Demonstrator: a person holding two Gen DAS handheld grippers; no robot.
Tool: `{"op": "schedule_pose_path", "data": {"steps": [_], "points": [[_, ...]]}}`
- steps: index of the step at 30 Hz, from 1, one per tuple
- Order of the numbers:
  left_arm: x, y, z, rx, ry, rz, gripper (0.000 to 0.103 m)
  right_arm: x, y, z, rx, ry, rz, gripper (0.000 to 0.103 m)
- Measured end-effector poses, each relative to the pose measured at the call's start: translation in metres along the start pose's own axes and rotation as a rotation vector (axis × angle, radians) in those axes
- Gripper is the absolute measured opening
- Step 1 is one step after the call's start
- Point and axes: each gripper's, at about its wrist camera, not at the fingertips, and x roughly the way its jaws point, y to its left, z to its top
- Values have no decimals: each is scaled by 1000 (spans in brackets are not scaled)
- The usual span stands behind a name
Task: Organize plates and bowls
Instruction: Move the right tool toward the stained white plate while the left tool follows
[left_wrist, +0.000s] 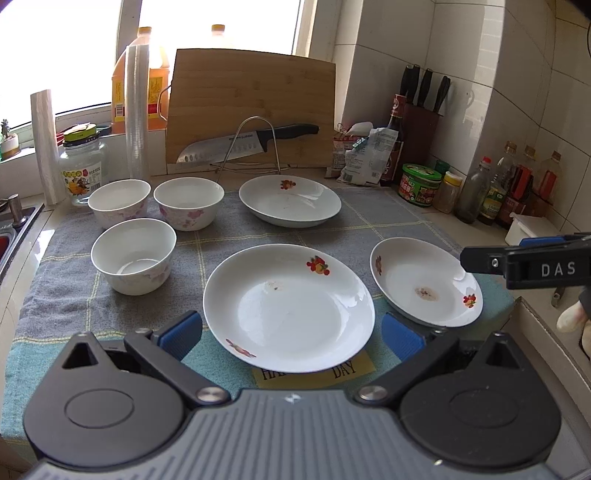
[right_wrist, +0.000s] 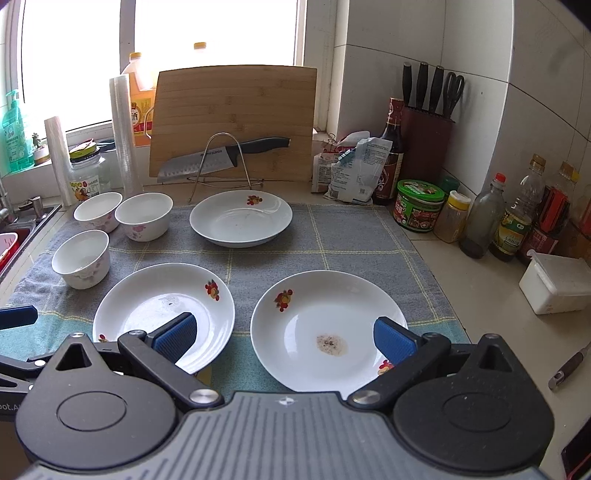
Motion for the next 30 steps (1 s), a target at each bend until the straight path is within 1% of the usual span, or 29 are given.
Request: {"op": "schedule_pose_path", "data": {"steps": [5, 9, 11, 17, 20, 24, 30], "points": [[10, -14, -3, -8, -35, -11, 102, 12, -38, 4, 47, -1, 5, 103], [25, -35, -2, -3, -6, -44, 102, 29, -71, 7, 90, 18, 18, 103], [32, -48, -4, 22, -5, -70, 102, 38, -84, 7, 101, 30, 26, 103], [61, -93, -14, 126, 58, -111, 102, 69, -114, 6, 99, 79, 45, 103], [78, -111, -19, 153, 103, -122, 102, 83, -123, 4, 95, 104, 62, 103], [100, -130, -26, 180, 143, -115, 102, 103, -135, 3, 92, 138, 92, 103], [129, -148, -32, 200, 175, -91, 102, 128, -145, 2, 61, 187, 131, 103]]}}
